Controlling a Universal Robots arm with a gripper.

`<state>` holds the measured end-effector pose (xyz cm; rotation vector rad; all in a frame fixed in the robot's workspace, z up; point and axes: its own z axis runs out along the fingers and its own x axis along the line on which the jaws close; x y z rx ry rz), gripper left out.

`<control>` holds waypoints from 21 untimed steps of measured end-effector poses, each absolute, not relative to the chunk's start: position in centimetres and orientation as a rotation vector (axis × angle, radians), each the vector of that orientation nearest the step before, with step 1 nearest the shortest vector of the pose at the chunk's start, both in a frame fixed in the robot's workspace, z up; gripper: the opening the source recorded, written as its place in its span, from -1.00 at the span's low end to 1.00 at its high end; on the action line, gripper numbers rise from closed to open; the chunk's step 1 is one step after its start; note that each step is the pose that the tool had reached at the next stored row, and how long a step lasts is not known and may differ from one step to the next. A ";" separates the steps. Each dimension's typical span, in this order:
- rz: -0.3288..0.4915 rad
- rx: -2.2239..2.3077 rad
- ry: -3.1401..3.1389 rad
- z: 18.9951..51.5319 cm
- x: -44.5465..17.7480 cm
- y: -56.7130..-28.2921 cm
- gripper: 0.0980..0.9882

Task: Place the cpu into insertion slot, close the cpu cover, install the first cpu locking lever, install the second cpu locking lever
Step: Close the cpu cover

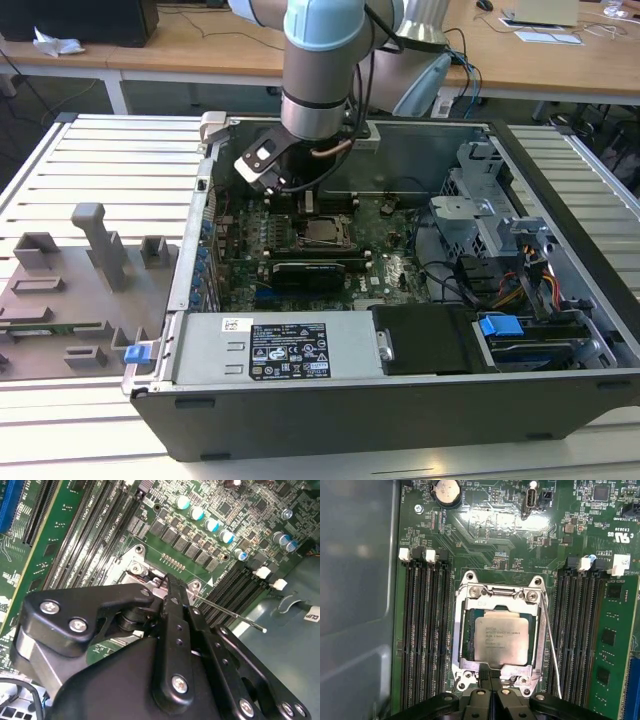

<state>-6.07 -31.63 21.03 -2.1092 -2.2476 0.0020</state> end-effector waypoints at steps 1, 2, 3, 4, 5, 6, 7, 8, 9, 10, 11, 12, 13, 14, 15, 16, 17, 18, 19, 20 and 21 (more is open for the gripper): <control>0.003 -2.109 -2.248 21.3 -6.1 -31.6 -0.98; 0.003 -2.109 -2.248 21.5 -6.1 -31.6 -0.98; 0.003 -2.109 -2.248 21.6 -6.1 -31.6 -0.98; 0.003 -2.108 -2.248 21.6 -6.1 -31.7 -0.98; 0.003 -2.108 -2.248 21.6 -6.1 -31.8 -0.98; 0.004 -2.108 -2.247 21.4 -6.1 -31.9 -0.98; 0.005 -2.107 -2.246 21.2 -6.1 -31.9 -0.98; 0.005 -2.107 -2.246 21.1 -6.1 -31.9 -0.98; 0.005 -2.107 -2.246 21.0 -6.1 -32.0 -0.98; 0.005 -2.107 -2.245 21.0 -6.1 -32.0 -0.98; 0.005 -2.106 -2.245 20.9 -6.1 -32.0 -0.98; 0.005 -2.106 -2.245 20.8 -6.1 -32.0 -0.98; 0.007 -2.105 -2.245 20.7 -6.0 -32.0 -0.98; 0.007 -2.104 -2.245 20.7 -5.9 -32.0 -0.98; 0.006 -2.103 -2.245 20.7 -5.7 -32.0 -0.98; 0.006 -2.103 -2.245 20.7 -5.5 -32.0 -0.98; 0.005 -2.101 -2.244 20.7 -5.2 -32.0 -0.98; 0.005 -2.099 -2.242 20.6 -4.6 -32.0 -0.98; 0.005 -2.097 -2.241 20.6 -4.3 -32.0 -0.98; 0.005 -2.094 -2.238 20.6 -3.7 -32.0 -0.98; 0.006 -2.093 -2.237 20.6 -3.3 -32.0 -0.98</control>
